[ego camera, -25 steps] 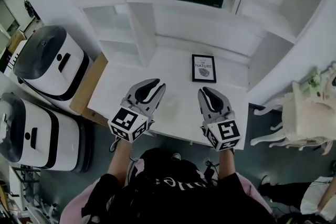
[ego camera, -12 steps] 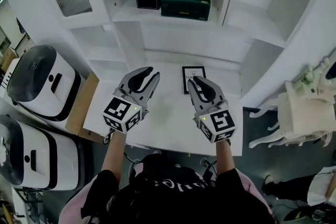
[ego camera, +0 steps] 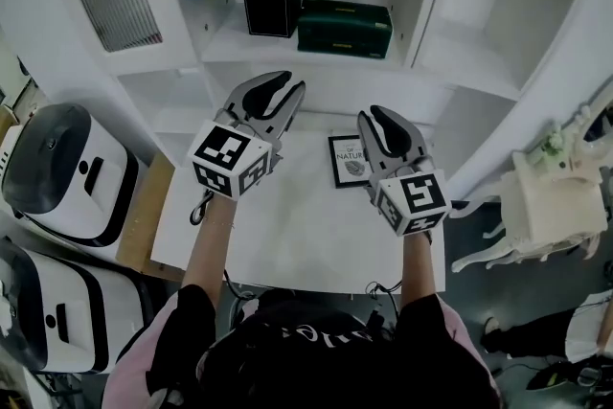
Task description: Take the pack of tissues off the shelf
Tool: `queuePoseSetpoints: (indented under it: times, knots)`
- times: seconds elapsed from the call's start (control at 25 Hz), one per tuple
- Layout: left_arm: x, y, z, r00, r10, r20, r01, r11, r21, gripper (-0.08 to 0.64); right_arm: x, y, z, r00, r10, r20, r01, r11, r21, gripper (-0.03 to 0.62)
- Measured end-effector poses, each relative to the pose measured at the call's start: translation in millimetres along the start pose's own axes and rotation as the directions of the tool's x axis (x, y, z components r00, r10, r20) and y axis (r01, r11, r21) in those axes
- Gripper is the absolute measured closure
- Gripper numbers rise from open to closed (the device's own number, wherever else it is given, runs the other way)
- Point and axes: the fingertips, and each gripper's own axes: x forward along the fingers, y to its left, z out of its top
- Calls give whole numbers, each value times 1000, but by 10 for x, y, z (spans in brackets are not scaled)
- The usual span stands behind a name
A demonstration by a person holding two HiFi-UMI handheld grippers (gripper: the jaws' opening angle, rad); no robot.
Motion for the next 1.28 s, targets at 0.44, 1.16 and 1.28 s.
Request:
queuePoseSetpoints:
  times: [0.44, 1.16, 1.28]
  knots:
    - [428, 501, 245, 1000, -10, -26, 12, 998, 63, 440, 458, -610, 443, 992, -121, 44, 124, 990, -63, 436]
    - [876, 603, 106, 984, -42, -170, 57, 995, 83, 343, 871, -824, 491, 981, -189, -51, 183, 978, -98, 376]
    - [937, 588, 44, 973, -25, -229, 50, 993, 104, 344, 896, -816, 490, 981, -187, -55, 181, 979, -91, 376]
